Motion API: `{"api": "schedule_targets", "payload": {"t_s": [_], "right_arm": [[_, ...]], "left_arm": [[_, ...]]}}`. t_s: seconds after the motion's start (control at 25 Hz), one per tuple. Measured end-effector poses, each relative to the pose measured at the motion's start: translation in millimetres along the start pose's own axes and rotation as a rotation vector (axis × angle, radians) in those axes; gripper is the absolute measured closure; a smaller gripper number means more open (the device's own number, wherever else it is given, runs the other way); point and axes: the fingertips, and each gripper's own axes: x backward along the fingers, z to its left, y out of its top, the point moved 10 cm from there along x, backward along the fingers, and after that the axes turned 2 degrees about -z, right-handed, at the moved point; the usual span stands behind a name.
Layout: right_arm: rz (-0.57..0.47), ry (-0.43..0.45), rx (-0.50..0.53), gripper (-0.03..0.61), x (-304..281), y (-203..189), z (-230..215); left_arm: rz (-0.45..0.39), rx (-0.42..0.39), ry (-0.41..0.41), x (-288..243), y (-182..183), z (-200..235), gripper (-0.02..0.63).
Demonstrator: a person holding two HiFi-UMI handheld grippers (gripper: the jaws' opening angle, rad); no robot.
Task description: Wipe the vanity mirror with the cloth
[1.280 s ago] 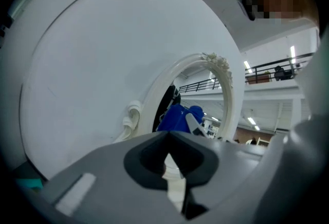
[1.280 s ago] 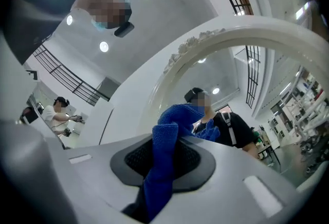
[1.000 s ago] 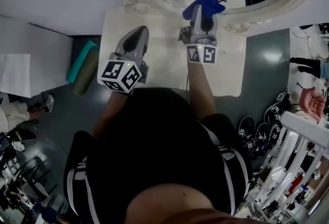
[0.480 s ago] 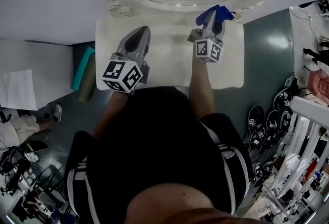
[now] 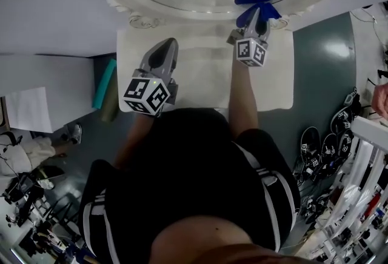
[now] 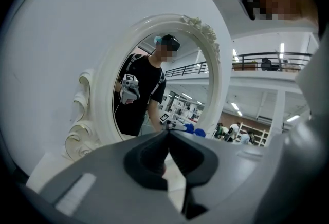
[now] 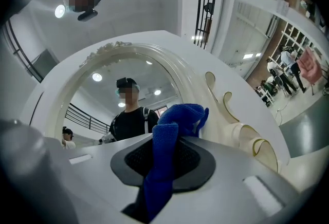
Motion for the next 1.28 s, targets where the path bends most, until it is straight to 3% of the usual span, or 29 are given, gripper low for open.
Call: {"api": "schedule_targets", "payload": {"t_s": [0.24, 0.48, 0.76, 0.92, 1.28], "right_arm": [[-0.003, 0.002, -0.011, 0.505, -8, -4, 6], [-0.024, -0.012, -0.091, 0.505, -13, -7, 6], [-0.025, -0.001, -0.089, 0.511, -12, -2, 10], [-0.025, 0.058, -0.081, 0.511, -10, 7, 24], [0.021, 0.229, -0.047, 0.511, -9, -19, 91]], "left_arm": [[-0.002, 0.003, 0.01, -8, 4, 7, 0.603], [0.008, 0.012, 0.002, -11, 4, 9, 0.603], [0.008, 0.019, 0.018, -3, 3, 9, 0.603], [0.003, 0.024, 0.029, 5, 5, 3, 0.603], [-0.023, 0.037, 0.056, 25, 7, 31, 0.603]]}}
